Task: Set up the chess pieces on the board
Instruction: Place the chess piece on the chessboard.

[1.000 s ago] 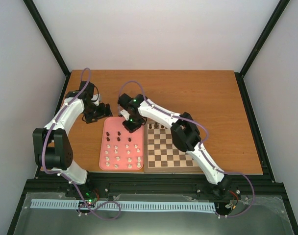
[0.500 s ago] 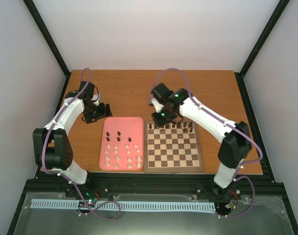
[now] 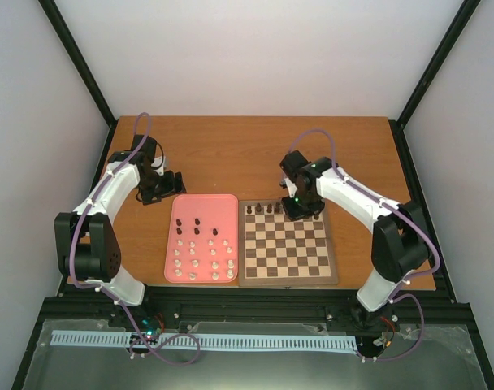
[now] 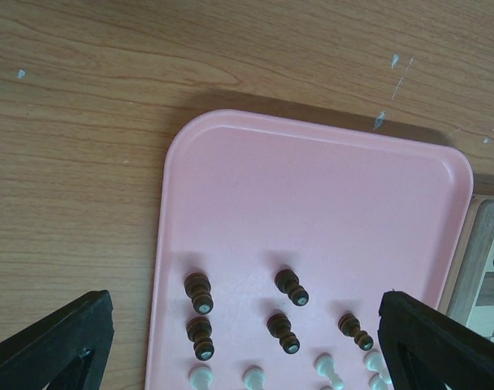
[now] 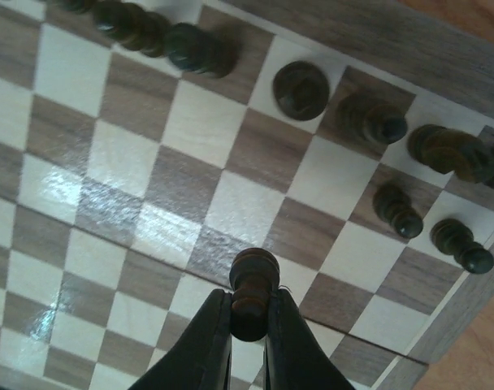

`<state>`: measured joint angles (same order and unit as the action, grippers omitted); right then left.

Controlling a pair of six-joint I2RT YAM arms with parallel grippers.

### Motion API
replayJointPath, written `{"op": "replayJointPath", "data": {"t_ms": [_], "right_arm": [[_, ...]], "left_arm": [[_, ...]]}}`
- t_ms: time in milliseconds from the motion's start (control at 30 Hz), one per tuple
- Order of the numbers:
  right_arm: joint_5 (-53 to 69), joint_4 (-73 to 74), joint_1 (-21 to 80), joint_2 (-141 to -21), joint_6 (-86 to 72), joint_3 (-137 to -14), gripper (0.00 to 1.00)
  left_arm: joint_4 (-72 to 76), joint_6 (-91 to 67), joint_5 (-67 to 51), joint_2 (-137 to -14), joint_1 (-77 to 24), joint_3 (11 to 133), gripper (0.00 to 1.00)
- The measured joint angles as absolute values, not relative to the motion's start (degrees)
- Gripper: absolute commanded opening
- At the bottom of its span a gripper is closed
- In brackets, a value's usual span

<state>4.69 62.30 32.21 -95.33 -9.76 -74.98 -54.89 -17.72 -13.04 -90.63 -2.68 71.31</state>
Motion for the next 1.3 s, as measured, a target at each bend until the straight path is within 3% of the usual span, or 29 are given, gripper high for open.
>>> {"op": "replayJointPath", "data": {"t_ms": [733,1300], "right_arm": [[3.03,56.66,28.10,-103.33,-9.39,-74.39,0.04],[2.59,55.61,27.55,-105.01,-8.82,-74.28,0.14]], "left_arm": [[-55.02,-17.72,-12.01,-91.83,-2.68,71.81,1.00],[-55.13,-17.69,-11.57,-92.25,-2.68,71.96,1.00]]}}
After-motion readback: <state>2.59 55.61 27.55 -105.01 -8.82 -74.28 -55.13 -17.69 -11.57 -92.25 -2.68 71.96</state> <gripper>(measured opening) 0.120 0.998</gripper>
